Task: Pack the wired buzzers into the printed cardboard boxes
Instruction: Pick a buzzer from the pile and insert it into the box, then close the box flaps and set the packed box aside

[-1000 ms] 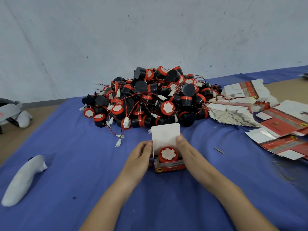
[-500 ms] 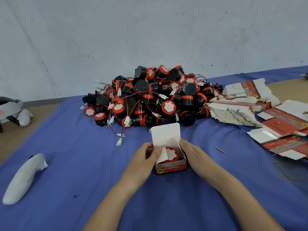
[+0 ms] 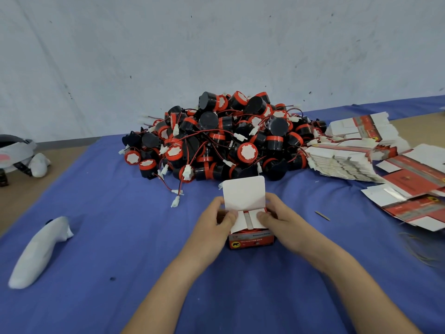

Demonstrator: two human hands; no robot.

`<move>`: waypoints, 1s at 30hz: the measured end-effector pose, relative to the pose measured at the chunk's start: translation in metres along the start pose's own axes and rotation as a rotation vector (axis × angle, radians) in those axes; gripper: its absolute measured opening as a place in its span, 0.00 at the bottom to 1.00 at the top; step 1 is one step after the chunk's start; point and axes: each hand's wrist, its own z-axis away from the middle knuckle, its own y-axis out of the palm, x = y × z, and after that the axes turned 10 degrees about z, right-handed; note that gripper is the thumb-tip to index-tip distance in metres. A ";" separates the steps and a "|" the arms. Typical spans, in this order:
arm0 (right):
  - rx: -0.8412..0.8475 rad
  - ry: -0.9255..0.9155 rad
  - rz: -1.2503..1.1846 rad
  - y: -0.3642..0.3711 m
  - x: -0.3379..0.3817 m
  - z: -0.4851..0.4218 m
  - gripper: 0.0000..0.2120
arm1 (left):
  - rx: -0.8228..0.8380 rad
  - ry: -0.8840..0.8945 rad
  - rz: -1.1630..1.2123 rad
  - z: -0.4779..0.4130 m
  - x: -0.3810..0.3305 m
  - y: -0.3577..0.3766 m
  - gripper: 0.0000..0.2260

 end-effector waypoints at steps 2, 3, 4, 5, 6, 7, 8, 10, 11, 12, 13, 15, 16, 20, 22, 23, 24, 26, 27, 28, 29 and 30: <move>-0.006 0.007 -0.018 0.000 0.000 0.000 0.15 | -0.002 -0.042 0.040 -0.001 0.000 -0.002 0.08; -0.007 0.007 -0.014 0.001 -0.001 0.000 0.14 | 0.003 -0.064 0.059 -0.002 0.000 -0.003 0.09; -0.012 0.007 -0.006 0.001 -0.002 -0.001 0.14 | 0.013 -0.077 0.074 -0.003 0.000 -0.004 0.09; -0.020 0.006 0.000 0.002 -0.003 0.000 0.13 | 0.022 -0.080 0.087 -0.003 0.001 -0.004 0.09; -0.030 0.007 0.004 0.002 -0.003 0.000 0.13 | 0.025 -0.074 0.096 -0.003 0.001 -0.004 0.10; -0.039 0.008 0.003 0.001 -0.003 -0.001 0.13 | 0.021 -0.064 0.106 -0.003 0.000 -0.003 0.11; -0.047 0.008 -0.002 0.001 -0.004 -0.001 0.14 | 0.010 -0.054 0.111 -0.003 0.000 -0.003 0.11; -0.074 0.012 -0.009 0.000 -0.005 -0.003 0.20 | -0.017 -0.045 0.112 -0.003 0.001 -0.002 0.12; -0.090 0.019 -0.013 0.000 -0.006 -0.003 0.22 | -0.032 -0.047 0.115 -0.003 0.000 -0.001 0.12; -0.099 0.025 -0.016 0.000 -0.006 -0.004 0.23 | -0.042 -0.054 0.118 -0.004 -0.001 -0.002 0.13; -0.099 0.026 -0.018 0.000 -0.007 -0.004 0.24 | -0.046 -0.063 0.121 -0.005 -0.002 -0.002 0.13; -0.098 0.018 -0.009 0.000 -0.008 -0.003 0.25 | -0.048 -0.067 0.110 -0.005 -0.002 -0.002 0.16; -0.104 0.019 0.000 -0.002 -0.009 -0.002 0.26 | -0.049 -0.066 0.104 -0.004 -0.002 -0.002 0.18; -0.113 0.027 0.094 -0.007 -0.012 0.001 0.30 | -0.024 -0.055 0.068 0.001 0.001 -0.005 0.23; -0.106 0.001 0.117 -0.009 -0.013 0.004 0.28 | 0.013 -0.010 -0.009 0.003 0.006 -0.007 0.19; -0.092 -0.026 0.132 -0.009 -0.012 0.006 0.24 | 0.035 0.020 -0.059 0.005 0.008 -0.007 0.15; -0.071 -0.064 0.151 -0.009 -0.011 0.009 0.18 | 0.052 0.049 -0.122 0.007 0.012 -0.007 0.11; -0.036 -0.147 0.233 -0.008 -0.012 0.016 0.13 | 0.130 0.090 -0.290 0.010 0.017 -0.009 0.13; -0.024 -0.182 0.286 -0.008 -0.013 0.019 0.13 | 0.168 0.121 -0.372 0.012 0.020 -0.009 0.20; -0.012 -0.204 0.326 -0.008 -0.012 0.022 0.13 | 0.186 0.148 -0.439 0.013 0.021 -0.009 0.25; -0.002 -0.223 0.362 -0.009 -0.011 0.024 0.13 | 0.196 0.178 -0.493 0.013 0.021 -0.010 0.26; 0.002 -0.243 0.414 -0.010 -0.010 0.026 0.15 | 0.199 0.218 -0.538 0.014 0.021 -0.010 0.25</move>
